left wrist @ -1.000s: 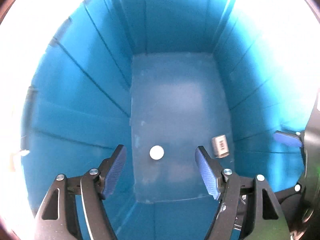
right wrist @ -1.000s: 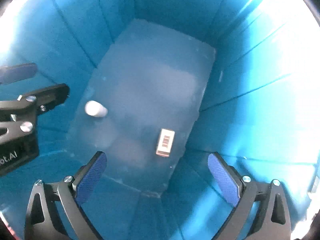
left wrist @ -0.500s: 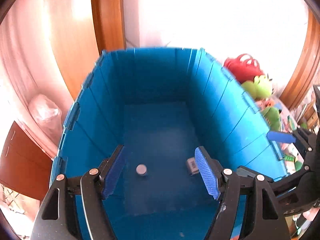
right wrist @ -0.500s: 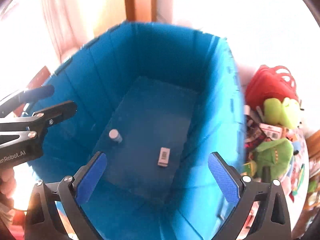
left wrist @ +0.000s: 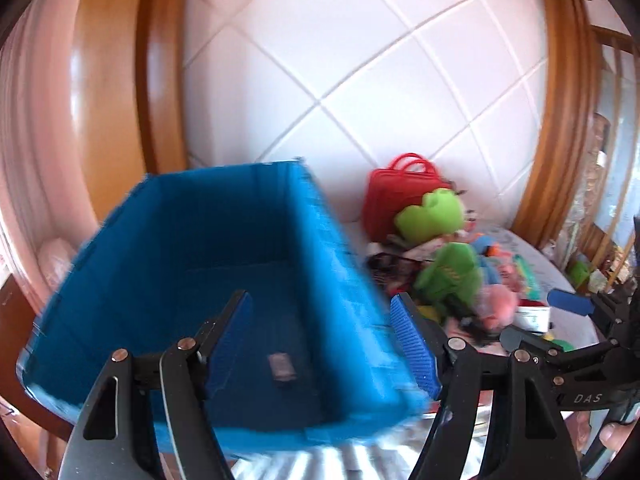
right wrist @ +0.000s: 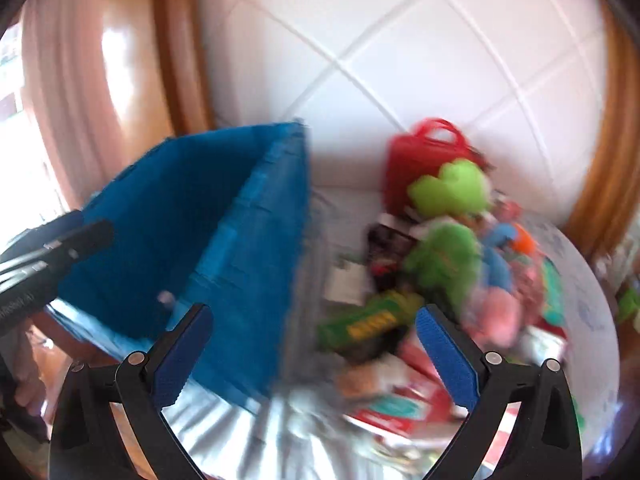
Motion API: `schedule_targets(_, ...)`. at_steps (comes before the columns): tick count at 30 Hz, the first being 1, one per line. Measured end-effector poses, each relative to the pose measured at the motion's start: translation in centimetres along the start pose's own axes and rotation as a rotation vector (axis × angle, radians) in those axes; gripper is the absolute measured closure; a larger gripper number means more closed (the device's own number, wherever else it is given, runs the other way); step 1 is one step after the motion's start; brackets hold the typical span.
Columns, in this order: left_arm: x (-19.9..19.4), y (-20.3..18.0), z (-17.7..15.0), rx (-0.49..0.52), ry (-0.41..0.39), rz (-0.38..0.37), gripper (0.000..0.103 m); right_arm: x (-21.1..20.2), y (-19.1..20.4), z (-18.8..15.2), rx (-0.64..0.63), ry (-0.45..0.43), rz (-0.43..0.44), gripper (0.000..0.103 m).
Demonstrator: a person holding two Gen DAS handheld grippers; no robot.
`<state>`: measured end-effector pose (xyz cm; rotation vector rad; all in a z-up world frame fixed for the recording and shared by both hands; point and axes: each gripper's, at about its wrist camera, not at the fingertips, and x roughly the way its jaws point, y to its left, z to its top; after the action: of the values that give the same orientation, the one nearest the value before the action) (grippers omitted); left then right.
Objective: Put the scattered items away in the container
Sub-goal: 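Withdraw both tools from the crate back toward the pile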
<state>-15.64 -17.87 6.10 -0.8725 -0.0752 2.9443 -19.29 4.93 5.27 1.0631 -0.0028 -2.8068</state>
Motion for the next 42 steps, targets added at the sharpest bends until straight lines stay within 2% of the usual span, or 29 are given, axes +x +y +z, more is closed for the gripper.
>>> schedule_targets(6,1.3,-9.2,-3.2,-0.009,0.032,-0.077,0.032,-2.7,-11.5,-6.0,0.068,0.053,-0.097,0.0)
schedule_targets(9,2.7,-13.1,-5.6,-0.006,0.084,-0.091,0.032,-3.1,-17.2,-9.8,0.111,0.105,-0.162,0.0)
schedule_targets(12,4.8,-15.5,-8.1,-0.008,0.159,-0.101,0.032,-2.7,-21.5,-13.0,0.176,0.174,-0.172,0.0)
schedule_targets(15,6.5,-17.4,-11.0,-0.002,0.226,-0.098,0.032,-2.3,-24.1,-16.3,0.215,0.225,-0.174,0.0)
schedule_targets(19,8.8,-17.9,-14.2,0.023,0.297,-0.072,0.032,-1.1,-26.2,-20.2,0.28,0.289,-0.181,0.0)
schedule_targets(24,10.7,-16.5,-16.8,-0.02,0.364,-0.067,0.032,0.7,-26.7,-22.9,0.312,0.361,-0.188,0.0)
schedule_targets(30,11.8,-14.5,-17.9,0.029,0.381,-0.015,0.032,1.9,-25.5,-23.3,0.341,0.373,-0.185,0.0)
schedule_targets(35,13.3,-12.6,-20.1,0.022,0.439,-0.015,0.032,3.3,-23.7,-23.4,0.339,0.395,-0.139,0.0)
schedule_targets(39,14.3,-12.2,-21.6,0.017,0.476,0.004,0.032,4.4,-24.0,-23.8,0.389,0.408,-0.134,0.0)
schedule_targets(42,14.8,-12.0,-22.2,-0.001,0.477,0.038,0.032,5.2,-24.6,-23.4,0.356,0.414,-0.149,0.0)
